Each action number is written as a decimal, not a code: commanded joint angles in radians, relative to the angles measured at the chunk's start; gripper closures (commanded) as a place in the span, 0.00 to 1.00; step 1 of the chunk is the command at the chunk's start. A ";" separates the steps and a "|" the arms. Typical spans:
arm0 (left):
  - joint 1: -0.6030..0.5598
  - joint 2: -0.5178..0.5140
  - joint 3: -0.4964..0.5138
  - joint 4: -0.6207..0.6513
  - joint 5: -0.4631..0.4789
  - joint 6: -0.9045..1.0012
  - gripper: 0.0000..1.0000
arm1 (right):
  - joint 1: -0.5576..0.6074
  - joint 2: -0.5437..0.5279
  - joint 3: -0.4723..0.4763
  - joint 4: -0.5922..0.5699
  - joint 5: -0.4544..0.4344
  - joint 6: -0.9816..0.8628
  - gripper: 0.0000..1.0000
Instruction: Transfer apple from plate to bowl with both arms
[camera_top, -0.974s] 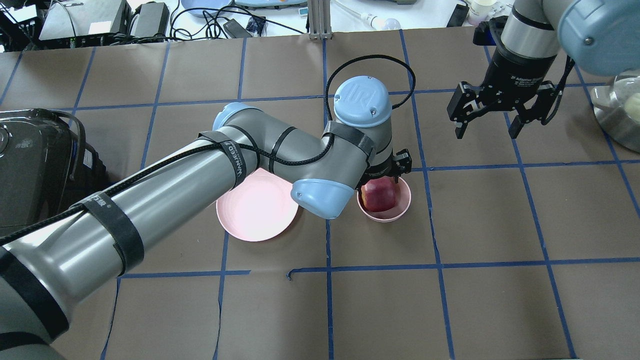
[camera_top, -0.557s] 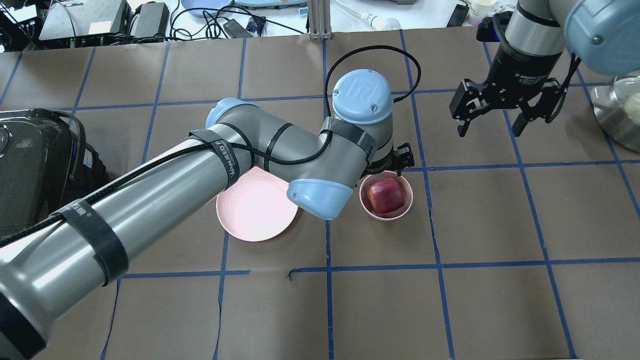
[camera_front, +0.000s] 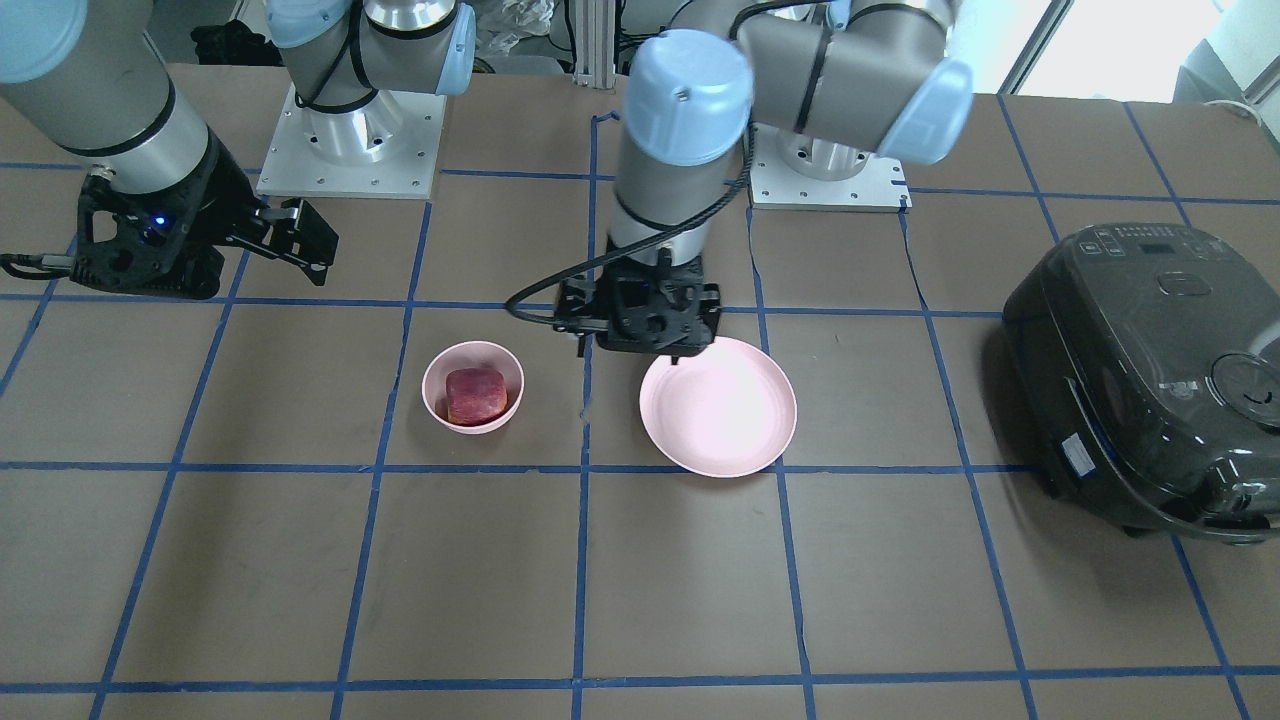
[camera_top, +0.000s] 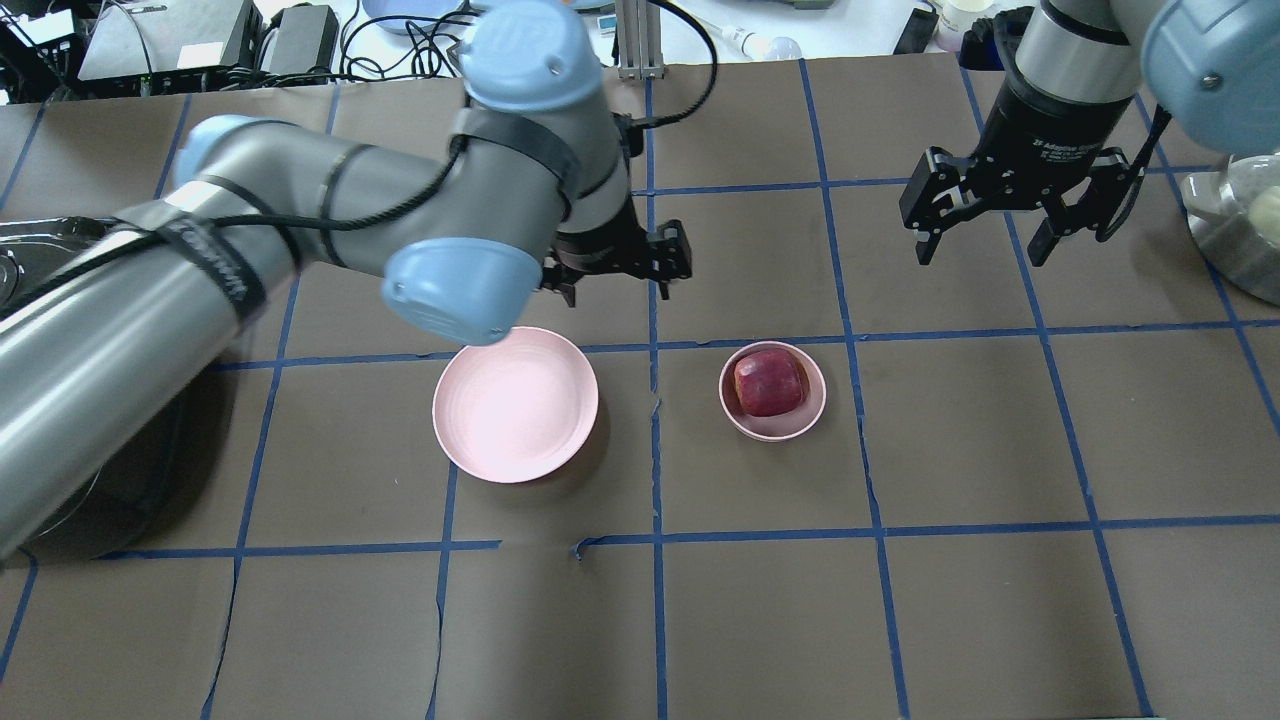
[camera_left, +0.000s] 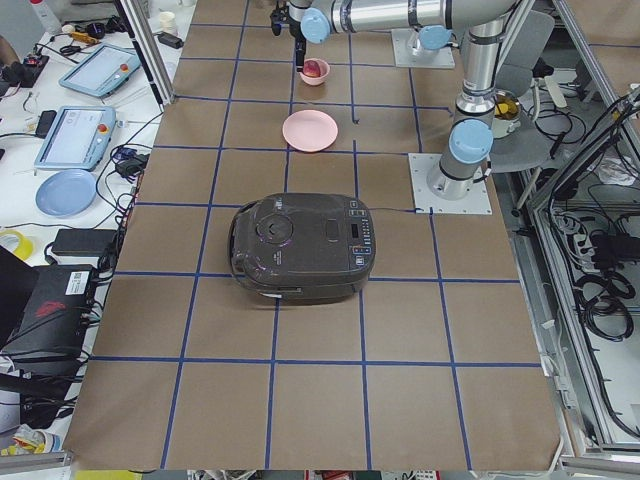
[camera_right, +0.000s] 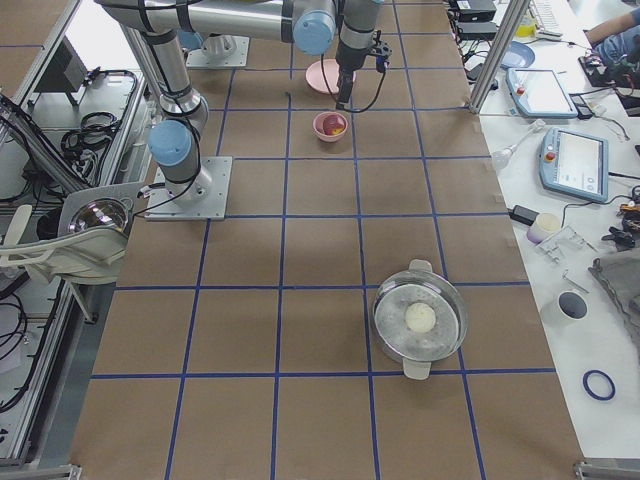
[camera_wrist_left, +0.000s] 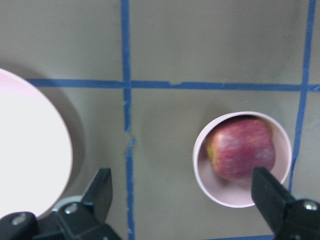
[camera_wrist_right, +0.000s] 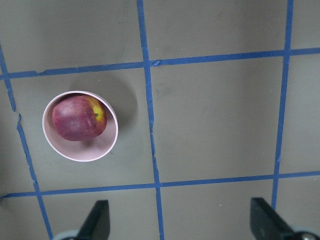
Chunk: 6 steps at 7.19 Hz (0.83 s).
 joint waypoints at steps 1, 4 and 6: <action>0.187 0.149 0.022 -0.178 0.000 0.195 0.00 | 0.037 -0.015 -0.001 -0.001 0.022 0.054 0.00; 0.231 0.224 0.120 -0.313 0.149 0.338 0.00 | 0.047 -0.051 0.002 -0.020 0.024 0.056 0.00; 0.275 0.216 0.165 -0.305 0.102 0.355 0.00 | 0.047 -0.049 0.005 -0.021 0.013 0.063 0.00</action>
